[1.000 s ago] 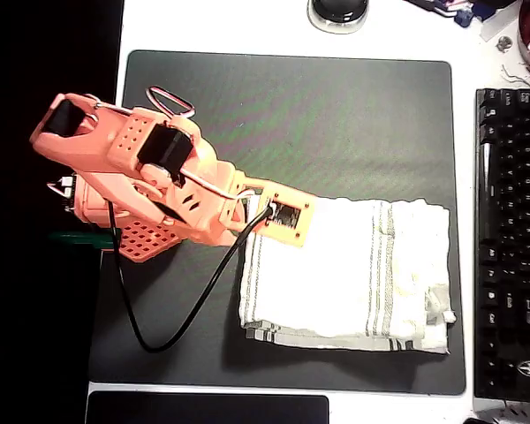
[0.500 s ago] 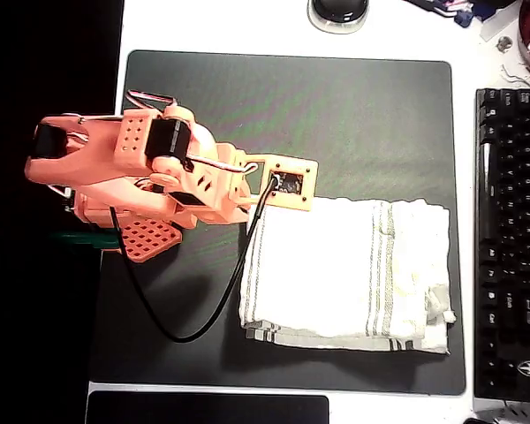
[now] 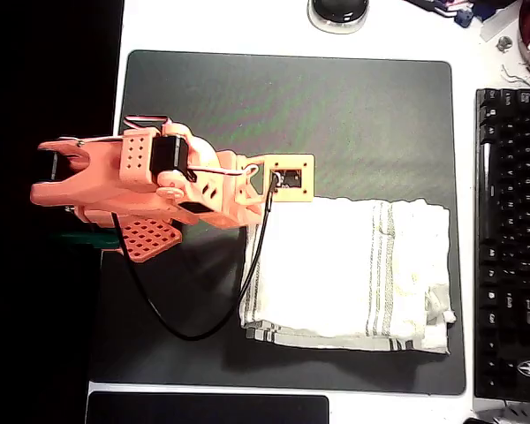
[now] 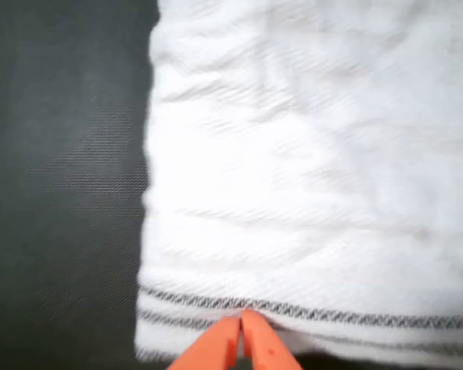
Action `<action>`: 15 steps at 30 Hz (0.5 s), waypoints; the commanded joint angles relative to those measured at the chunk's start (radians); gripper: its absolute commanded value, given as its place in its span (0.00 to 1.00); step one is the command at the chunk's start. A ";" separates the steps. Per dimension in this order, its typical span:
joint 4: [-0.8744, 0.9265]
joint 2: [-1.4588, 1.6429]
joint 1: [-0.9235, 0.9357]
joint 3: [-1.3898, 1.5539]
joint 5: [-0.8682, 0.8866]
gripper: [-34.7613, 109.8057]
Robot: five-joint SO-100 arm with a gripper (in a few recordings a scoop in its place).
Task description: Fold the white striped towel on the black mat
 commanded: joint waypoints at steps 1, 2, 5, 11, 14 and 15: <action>0.006 0.051 0.008 0.049 -0.015 0.24; 0.009 0.051 -0.002 0.060 -0.008 0.24; 0.005 0.051 -0.017 0.092 0.015 0.24; -0.003 0.051 -0.014 0.146 0.054 0.24; -0.005 0.051 -0.018 0.150 0.066 0.24; -0.006 0.051 -0.018 0.150 0.069 0.24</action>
